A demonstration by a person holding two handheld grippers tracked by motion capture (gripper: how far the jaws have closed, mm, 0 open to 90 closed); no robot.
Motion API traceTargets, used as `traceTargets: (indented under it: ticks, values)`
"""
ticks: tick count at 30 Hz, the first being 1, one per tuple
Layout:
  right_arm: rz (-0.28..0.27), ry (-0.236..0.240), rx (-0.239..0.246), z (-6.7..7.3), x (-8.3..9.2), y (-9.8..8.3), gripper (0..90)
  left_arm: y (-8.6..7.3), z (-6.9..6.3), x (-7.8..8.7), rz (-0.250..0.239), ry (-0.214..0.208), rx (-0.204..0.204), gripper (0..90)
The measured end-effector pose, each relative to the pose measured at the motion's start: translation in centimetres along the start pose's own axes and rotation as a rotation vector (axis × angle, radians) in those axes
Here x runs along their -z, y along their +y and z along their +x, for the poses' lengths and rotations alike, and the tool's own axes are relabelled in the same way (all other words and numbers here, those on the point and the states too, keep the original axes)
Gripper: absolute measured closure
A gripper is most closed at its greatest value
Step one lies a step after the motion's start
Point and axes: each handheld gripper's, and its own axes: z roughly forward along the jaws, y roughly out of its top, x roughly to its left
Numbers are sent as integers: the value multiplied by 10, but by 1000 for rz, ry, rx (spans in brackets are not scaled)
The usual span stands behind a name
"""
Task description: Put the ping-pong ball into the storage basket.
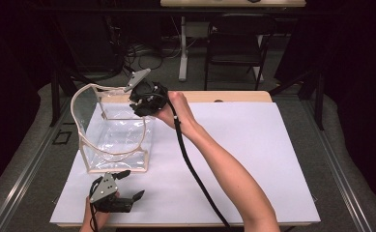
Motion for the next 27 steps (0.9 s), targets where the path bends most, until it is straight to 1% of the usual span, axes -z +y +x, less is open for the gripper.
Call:
traceTargets:
  ticks: [17, 27]
  values:
    - [23, 29, 36, 15, -17, 9, 508, 0, 0, 0, -2, 0, 0, 162]
    - [50, 55, 58, 24, -29, 12, 508, 0, 0, 0, -2, -2, 2, 162]
